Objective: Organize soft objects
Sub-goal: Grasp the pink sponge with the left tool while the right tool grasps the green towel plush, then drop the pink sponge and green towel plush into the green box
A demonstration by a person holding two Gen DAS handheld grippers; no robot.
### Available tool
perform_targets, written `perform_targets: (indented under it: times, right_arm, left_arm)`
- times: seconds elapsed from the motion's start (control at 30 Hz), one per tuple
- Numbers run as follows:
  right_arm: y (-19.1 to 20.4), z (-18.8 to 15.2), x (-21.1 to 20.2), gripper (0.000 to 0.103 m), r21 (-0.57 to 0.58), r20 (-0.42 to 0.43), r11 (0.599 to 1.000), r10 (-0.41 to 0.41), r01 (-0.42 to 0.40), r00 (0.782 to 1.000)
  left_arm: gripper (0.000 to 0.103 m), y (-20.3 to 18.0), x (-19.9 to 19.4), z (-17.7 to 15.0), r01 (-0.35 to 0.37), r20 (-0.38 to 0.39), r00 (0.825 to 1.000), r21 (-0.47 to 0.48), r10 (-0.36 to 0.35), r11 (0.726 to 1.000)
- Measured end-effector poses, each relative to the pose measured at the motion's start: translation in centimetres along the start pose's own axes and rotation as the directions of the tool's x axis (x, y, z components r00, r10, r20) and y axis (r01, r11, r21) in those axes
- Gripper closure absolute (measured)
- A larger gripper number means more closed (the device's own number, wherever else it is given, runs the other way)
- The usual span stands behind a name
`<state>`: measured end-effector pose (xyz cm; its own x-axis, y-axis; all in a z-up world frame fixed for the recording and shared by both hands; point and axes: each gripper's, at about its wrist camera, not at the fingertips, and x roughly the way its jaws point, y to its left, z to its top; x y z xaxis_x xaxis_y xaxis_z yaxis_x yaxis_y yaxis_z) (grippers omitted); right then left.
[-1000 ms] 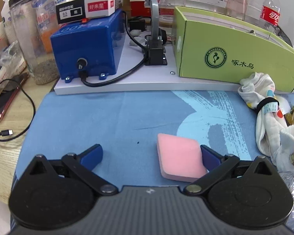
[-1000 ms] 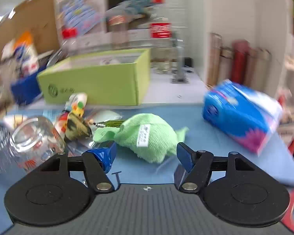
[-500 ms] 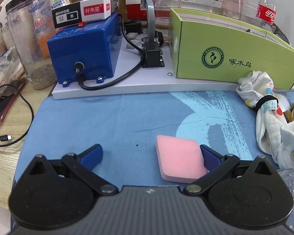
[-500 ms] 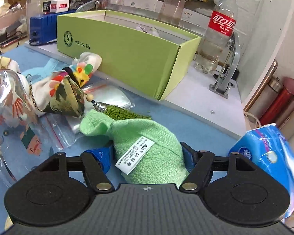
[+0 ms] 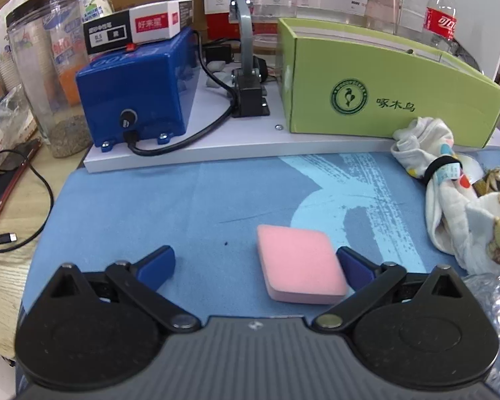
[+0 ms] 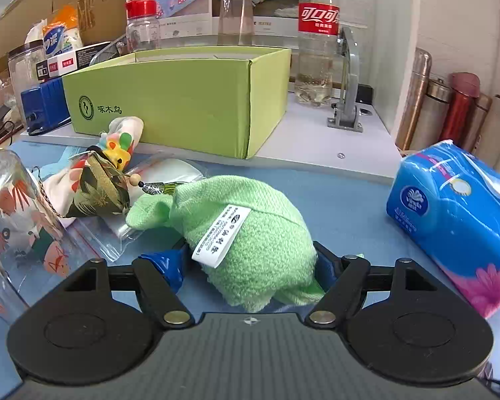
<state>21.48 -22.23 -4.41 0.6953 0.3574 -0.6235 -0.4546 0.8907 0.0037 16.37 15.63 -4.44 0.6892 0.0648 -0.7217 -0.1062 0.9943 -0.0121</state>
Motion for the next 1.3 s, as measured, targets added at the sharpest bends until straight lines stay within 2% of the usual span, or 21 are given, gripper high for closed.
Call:
perform_targets:
  times: [0.23,0.37,0.57,0.63,0.67,0.7,0.73,0.8,0.9,1.03,1.17,1.3]
  right_arm:
    - [-0.3,-0.2,-0.1,0.041,0.026,0.010,1.000,-0.002,0.001,1.000]
    - [0.2,-0.2,-0.1,0.040,0.027,0.015,0.999,-0.028,0.028,0.999]
    - [0.5,-0.4,-0.4,0.041,0.018,0.016,0.999,-0.036,0.035,0.999]
    - [0.4,-0.4,-0.5,0.043,0.029,0.008,0.999,-0.033,0.033,0.999]
    - [0.5,-0.4,-0.6,0.046,0.033,0.003,0.999,-0.028,0.028,1.000]
    - [0.6,-0.4,-0.8,0.053,0.039,0.000,0.999,-0.020,0.020,1.000]
    - [0.6,-0.5,-1.1,0.074,0.042,0.004,0.999,-0.014,0.014,1.000]
    - [0.5,-0.8,-1.9,0.083,0.053,0.002,0.999,-0.010,0.010,1.000]
    - [0.1,-1.6,-3.9,0.087,0.097,0.013,0.995,-0.003,0.002,1.000]
    - [0.4,-1.6,-6.8,0.087,0.098,0.065,0.995,-0.012,0.006,0.998]
    - [0.5,0.5,-8.6,0.087,0.111,0.157,0.993,0.016,-0.034,0.987]
    - [0.8,4.7,-8.1,0.087,0.077,0.247,0.995,0.044,-0.065,0.968]
  left_arm:
    - [0.017,0.0,-0.4,-0.2,0.037,0.016,0.999,0.029,-0.038,0.999]
    - [0.025,0.0,-0.7,-0.4,0.044,0.028,0.999,0.026,-0.045,0.999]
    - [0.032,-0.5,-0.8,-0.7,0.082,0.063,0.994,0.053,-0.085,0.995]
    - [0.045,-0.6,-0.8,-0.6,0.100,0.066,0.992,0.059,-0.104,0.993]
    - [0.060,-0.5,-1.0,-0.6,0.120,0.064,0.990,0.055,-0.123,0.991]
    - [0.066,-0.4,-1.1,-0.5,0.134,0.057,0.989,0.049,-0.137,0.990]
    - [0.068,-0.3,-1.3,-0.4,0.142,0.049,0.988,0.043,-0.144,0.989]
    - [0.068,0.5,-1.8,-0.5,0.169,0.037,0.985,0.007,-0.170,0.986]
    - [0.068,2.0,-3.1,-1.0,0.181,0.044,0.983,-0.050,-0.179,0.982]
    - [0.068,3.6,-5.3,-0.6,0.205,0.080,0.977,-0.094,-0.198,0.974]
    - [0.068,4.1,-7.7,1.9,0.267,0.150,0.956,-0.094,-0.252,0.959]
    - [0.068,3.2,-8.5,6.4,0.300,0.209,0.937,-0.064,-0.281,0.952]
